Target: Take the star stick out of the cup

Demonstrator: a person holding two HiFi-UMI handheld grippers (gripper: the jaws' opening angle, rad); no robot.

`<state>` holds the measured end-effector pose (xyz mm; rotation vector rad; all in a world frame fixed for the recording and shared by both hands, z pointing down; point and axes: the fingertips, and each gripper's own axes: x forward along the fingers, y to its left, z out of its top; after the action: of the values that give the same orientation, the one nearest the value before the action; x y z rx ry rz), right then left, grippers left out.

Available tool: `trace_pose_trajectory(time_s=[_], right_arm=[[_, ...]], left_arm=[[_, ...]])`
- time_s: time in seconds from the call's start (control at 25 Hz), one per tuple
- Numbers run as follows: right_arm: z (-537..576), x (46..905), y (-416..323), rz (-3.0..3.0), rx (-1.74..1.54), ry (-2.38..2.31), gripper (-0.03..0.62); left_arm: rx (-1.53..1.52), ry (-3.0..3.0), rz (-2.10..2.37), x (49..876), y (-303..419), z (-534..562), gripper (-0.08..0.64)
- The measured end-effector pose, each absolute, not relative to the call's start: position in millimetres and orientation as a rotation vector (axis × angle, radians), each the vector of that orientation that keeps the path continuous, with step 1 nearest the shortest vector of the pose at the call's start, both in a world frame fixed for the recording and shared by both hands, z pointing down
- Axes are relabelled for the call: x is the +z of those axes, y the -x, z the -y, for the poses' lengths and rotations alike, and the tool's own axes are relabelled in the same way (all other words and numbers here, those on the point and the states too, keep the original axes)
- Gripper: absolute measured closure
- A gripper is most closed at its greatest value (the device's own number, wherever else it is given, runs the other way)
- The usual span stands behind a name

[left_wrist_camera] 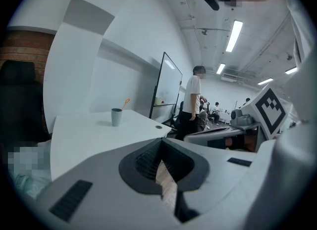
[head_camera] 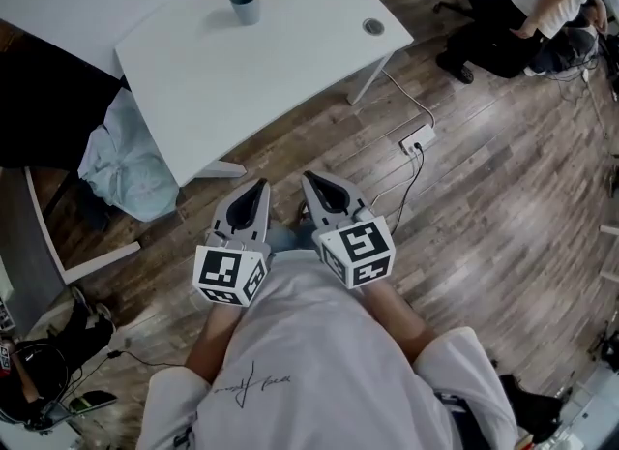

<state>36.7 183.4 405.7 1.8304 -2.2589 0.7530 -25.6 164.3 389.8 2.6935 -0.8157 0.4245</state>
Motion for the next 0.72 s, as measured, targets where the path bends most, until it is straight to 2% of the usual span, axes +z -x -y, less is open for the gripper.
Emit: trace_pose_trajectory(time_s=[0.72], right_arm=[[-130.1,406.8,-78.9,2.256,0.719,-1.779,0.583]], left_arm=[[0.361,-2.641,0.851,388.2,-8.4,-103.7,0.557]])
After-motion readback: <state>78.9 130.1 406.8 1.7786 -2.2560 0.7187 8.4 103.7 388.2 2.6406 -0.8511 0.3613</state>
